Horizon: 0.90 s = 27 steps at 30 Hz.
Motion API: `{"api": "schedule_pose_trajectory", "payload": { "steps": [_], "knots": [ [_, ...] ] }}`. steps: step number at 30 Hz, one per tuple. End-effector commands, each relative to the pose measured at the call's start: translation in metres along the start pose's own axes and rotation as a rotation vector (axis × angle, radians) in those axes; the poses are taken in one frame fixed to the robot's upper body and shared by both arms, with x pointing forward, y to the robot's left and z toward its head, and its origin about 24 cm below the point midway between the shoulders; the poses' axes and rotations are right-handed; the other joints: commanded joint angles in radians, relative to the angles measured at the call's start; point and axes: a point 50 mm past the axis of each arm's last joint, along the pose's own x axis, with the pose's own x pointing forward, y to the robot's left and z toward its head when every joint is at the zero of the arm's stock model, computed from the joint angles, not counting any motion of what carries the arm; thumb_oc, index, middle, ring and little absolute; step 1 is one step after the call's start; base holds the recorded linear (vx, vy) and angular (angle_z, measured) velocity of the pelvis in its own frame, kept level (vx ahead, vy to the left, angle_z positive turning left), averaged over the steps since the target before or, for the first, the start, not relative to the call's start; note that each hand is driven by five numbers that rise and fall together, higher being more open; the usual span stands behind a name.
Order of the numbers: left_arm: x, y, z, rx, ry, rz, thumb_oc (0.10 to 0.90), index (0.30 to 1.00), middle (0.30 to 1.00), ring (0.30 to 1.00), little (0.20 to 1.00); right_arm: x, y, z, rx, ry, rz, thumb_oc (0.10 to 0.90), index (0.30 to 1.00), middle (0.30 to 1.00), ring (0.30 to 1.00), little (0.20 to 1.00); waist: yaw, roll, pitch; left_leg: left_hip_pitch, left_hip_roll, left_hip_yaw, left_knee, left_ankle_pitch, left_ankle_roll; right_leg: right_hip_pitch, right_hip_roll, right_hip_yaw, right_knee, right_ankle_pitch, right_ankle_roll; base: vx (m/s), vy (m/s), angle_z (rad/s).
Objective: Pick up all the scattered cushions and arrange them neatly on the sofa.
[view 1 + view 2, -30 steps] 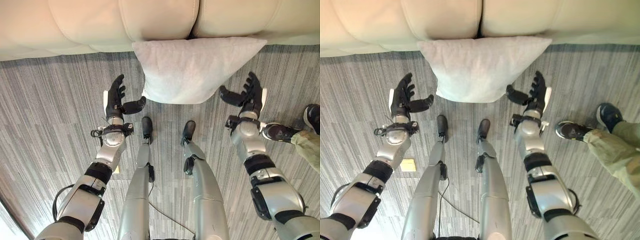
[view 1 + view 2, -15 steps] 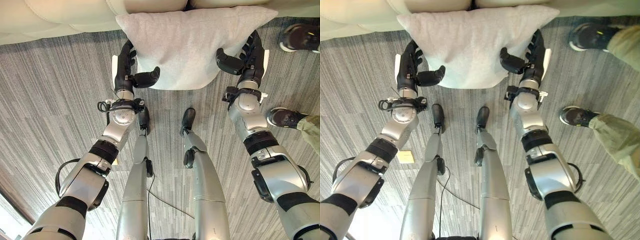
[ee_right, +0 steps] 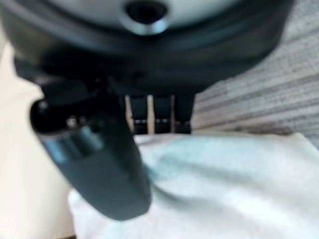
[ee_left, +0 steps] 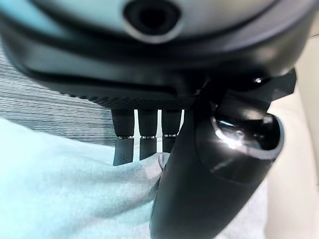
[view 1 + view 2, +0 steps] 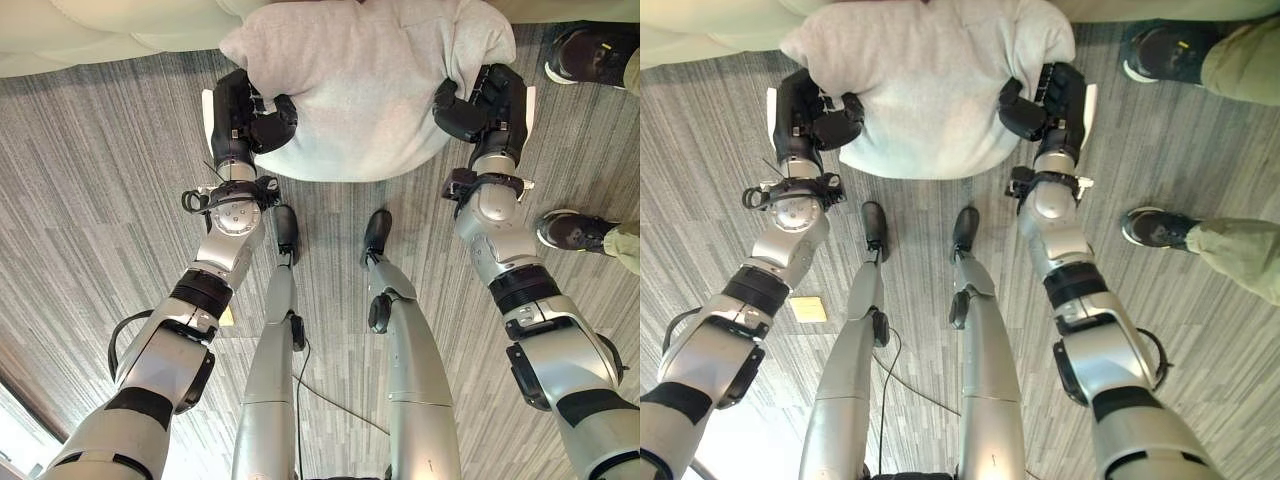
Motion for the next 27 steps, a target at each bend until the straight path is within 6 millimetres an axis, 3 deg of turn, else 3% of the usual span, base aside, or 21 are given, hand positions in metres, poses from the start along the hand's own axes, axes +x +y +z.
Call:
{"api": "schedule_pose_trajectory", "payload": {
  "steps": [1, 8, 9, 11, 13, 16, 17, 20, 24, 27],
  "knots": [
    [-0.013, -0.037, 0.050, -0.158, -0.269, -0.157, 0.400, 0.300, 0.300, 0.300, 0.300, -0.019, 0.035, 0.039, 0.114, -0.267, 0.207, 0.400, 0.300, 0.300, 0.300, 0.300, 0.007, -0.010, -0.082, 0.076, -0.007, -0.004, 0.074, -0.214, -0.011, 0.176, -0.014, 0.015, -0.269, 0.032, 0.134, 0.00, -0.059, 0.03],
    [-0.066, -0.030, 0.015, -0.104, -0.212, -0.288, 0.400, 0.300, 0.300, 0.300, 0.300, -0.074, 0.009, -0.005, 0.084, -0.192, 0.250, 0.400, 0.300, 0.300, 0.300, 0.300, 0.010, -0.011, -0.111, 0.357, 0.004, -0.016, 0.065, -0.249, -0.021, 0.459, -0.014, -0.034, -0.271, -0.003, 0.130, 0.04, -0.092, 0.15],
    [-0.079, -0.024, 0.006, -0.122, -0.179, -0.297, 0.400, 0.300, 0.300, 0.300, 0.300, -0.089, 0.004, -0.015, 0.074, -0.162, 0.261, 0.400, 0.300, 0.300, 0.300, 0.300, 0.010, -0.013, -0.125, 0.427, 0.009, -0.020, 0.070, -0.264, -0.025, 0.547, -0.011, -0.041, -0.290, -0.017, 0.124, 0.14, -0.147, 0.21],
    [-0.085, -0.020, 0.003, -0.133, -0.164, -0.297, 0.400, 0.300, 0.300, 0.300, 0.300, -0.098, 0.002, -0.020, 0.071, -0.146, 0.270, 0.400, 0.300, 0.300, 0.300, 0.300, 0.008, -0.016, -0.131, 0.460, 0.012, -0.019, 0.073, -0.270, -0.027, 0.585, -0.006, -0.047, -0.295, -0.024, 0.120, 0.11, -0.125, 0.12],
    [-0.106, -0.004, -0.009, -0.146, -0.119, -0.305, 0.400, 0.300, 0.300, 0.300, 0.300, -0.123, -0.008, -0.028, 0.033, -0.123, 0.306, 0.400, 0.300, 0.300, 0.300, 0.300, 0.011, -0.026, -0.165, 0.559, 0.017, -0.024, 0.124, -0.297, -0.038, 0.753, 0.016, -0.054, -0.345, -0.056, 0.095, 0.16, -0.127, 0.23],
    [-0.114, 0.003, -0.013, -0.161, -0.099, -0.300, 0.400, 0.300, 0.300, 0.300, 0.300, -0.134, -0.014, -0.030, 0.036, -0.108, 0.314, 0.400, 0.300, 0.300, 0.300, 0.300, 0.013, -0.037, -0.184, 0.574, 0.016, -0.020, 0.194, -0.301, -0.052, 0.836, 0.026, -0.058, -0.382, -0.066, 0.083, 0.16, -0.080, 0.33],
    [-0.119, 0.009, -0.016, -0.168, -0.083, -0.294, 0.400, 0.300, 0.300, 0.300, 0.300, -0.142, -0.018, -0.030, 0.037, -0.097, 0.319, 0.400, 0.300, 0.300, 0.300, 0.300, 0.014, -0.048, -0.206, 0.582, 0.020, -0.014, 0.244, -0.278, -0.062, 0.899, 0.033, -0.067, -0.416, -0.071, 0.079, 0.16, -0.026, 0.28],
    [-0.129, 0.016, -0.025, -0.155, -0.041, -0.292, 0.400, 0.300, 0.300, 0.300, 0.300, -0.151, -0.026, -0.034, 0.033, -0.068, 0.310, 0.400, 0.300, 0.300, 0.300, 0.300, 0.016, -0.055, -0.254, 0.618, 0.025, 0.007, 0.200, -0.295, -0.045, 0.959, 0.039, -0.077, -0.435, -0.082, 0.085, 0.23, 0.011, 0.18],
    [-0.143, 0.024, -0.035, -0.134, 0.023, -0.285, 0.400, 0.300, 0.300, 0.300, 0.300, -0.159, -0.034, -0.040, 0.036, -0.030, 0.273, 0.400, 0.300, 0.300, 0.300, 0.300, 0.040, -0.069, -0.291, 0.581, 0.013, 0.034, 0.118, -0.236, -0.032, 1.045, 0.054, -0.071, -0.448, -0.098, 0.098, 0.21, 0.077, 0.13],
    [-0.155, 0.031, -0.043, -0.118, 0.075, -0.286, 0.400, 0.300, 0.300, 0.300, 0.300, -0.167, -0.037, -0.044, 0.044, -0.002, 0.256, 0.400, 0.300, 0.300, 0.300, 0.300, 0.048, -0.073, -0.334, 0.644, 0.012, 0.044, 0.081, -0.257, -0.014, 1.099, 0.059, -0.057, -0.442, -0.109, 0.111, 0.27, 0.124, -0.13]
  ]
}}
